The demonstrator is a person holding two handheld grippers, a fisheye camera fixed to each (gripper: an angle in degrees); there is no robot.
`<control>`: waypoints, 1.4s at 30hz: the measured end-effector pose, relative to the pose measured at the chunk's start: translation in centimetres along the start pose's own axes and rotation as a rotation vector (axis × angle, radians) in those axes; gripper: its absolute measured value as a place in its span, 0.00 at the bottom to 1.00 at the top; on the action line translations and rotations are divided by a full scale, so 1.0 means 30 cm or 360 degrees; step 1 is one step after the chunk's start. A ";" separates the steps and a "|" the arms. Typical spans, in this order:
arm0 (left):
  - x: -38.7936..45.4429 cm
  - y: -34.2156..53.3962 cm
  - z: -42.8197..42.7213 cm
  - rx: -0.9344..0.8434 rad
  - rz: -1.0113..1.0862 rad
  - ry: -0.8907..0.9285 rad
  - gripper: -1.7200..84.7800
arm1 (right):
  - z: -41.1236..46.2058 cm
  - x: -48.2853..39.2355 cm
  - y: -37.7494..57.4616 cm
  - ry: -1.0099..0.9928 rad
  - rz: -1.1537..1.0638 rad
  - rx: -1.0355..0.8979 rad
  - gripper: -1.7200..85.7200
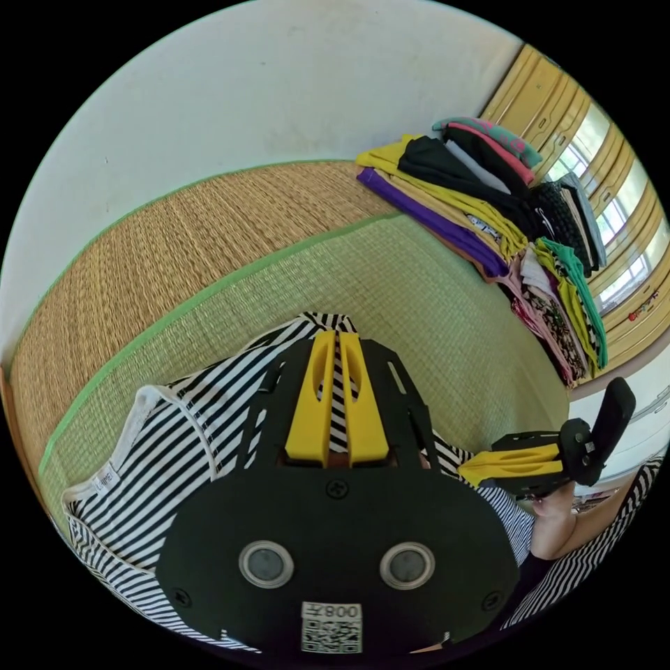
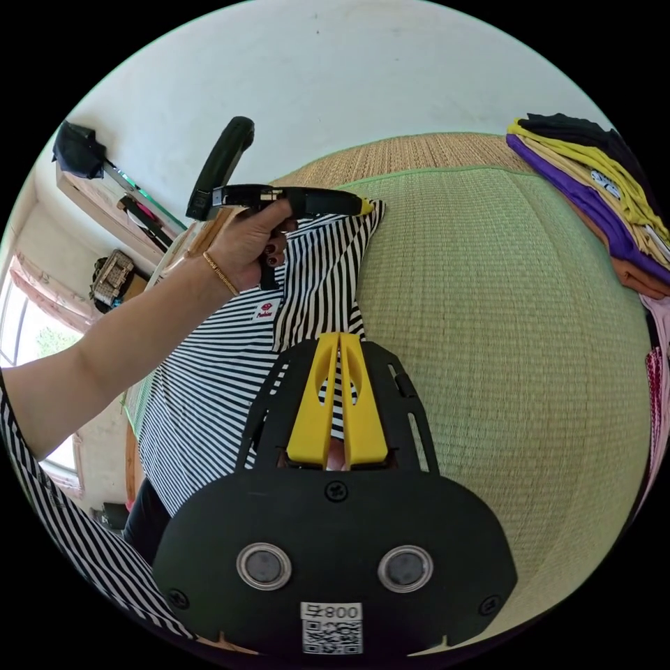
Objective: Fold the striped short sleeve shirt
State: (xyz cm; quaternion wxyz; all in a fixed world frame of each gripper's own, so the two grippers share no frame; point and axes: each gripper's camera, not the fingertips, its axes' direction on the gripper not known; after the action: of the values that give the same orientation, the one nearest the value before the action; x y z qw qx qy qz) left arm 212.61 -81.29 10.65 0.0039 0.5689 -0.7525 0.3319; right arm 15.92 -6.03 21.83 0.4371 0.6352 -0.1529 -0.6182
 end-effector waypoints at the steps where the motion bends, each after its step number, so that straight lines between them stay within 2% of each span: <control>1: 0.002 0.009 -0.001 0.0020 -0.0003 0.0010 0.03 | 0.000 0.006 0.001 -0.0011 0.0007 0.0001 0.02; 4: 0.009 0.059 -0.025 0.0142 0.0014 0.0034 0.03 | -0.001 0.019 0.006 -0.0024 0.0018 0.0010 0.02; 13: 0.025 0.273 -0.006 0.0268 0.0013 0.0028 0.02 | -0.002 0.061 0.016 -0.0077 0.0055 0.0022 0.02; 17: 0.036 0.349 0.058 0.0193 0.0049 0.0264 0.02 | -0.004 0.072 0.018 -0.0078 0.0058 0.0022 0.02; 21: 0.092 0.442 0.213 -0.0080 0.0132 0.0124 0.02 | -0.009 0.091 0.022 -0.0111 0.0075 0.0029 0.02; 27: 0.100 0.618 0.219 0.0140 0.0092 0.0193 0.02 | -0.098 0.153 0.042 -0.0267 0.0132 0.0185 0.02; 32: 0.107 0.774 0.361 -0.0064 0.0090 0.0160 0.02 | -0.041 0.191 0.038 -0.0251 0.0187 0.0018 0.02; 36: 0.073 0.928 0.350 0.0143 0.0013 0.0229 0.02 | -0.057 0.176 0.033 -0.0183 0.0177 0.0046 0.02; 38: 0.058 1.007 0.381 0.0129 0.0003 0.0243 0.02 | -0.068 0.184 0.037 -0.0213 0.0207 0.0088 0.02; 40: 0.026 1.118 0.452 -0.0027 -0.0062 0.0215 0.02 | -0.083 0.205 0.048 -0.0262 0.0255 0.0142 0.02; 42: -0.002 1.221 0.438 0.0081 -0.0102 0.0248 0.02 | -0.102 0.249 0.070 -0.0398 0.0333 0.0230 0.02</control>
State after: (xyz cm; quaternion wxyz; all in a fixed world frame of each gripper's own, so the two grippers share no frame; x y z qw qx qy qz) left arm 186.07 -83.03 -17.75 0.0585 0.5651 -0.7226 0.3939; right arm 20.88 -11.61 18.07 0.4296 0.5637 -0.3154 -0.6310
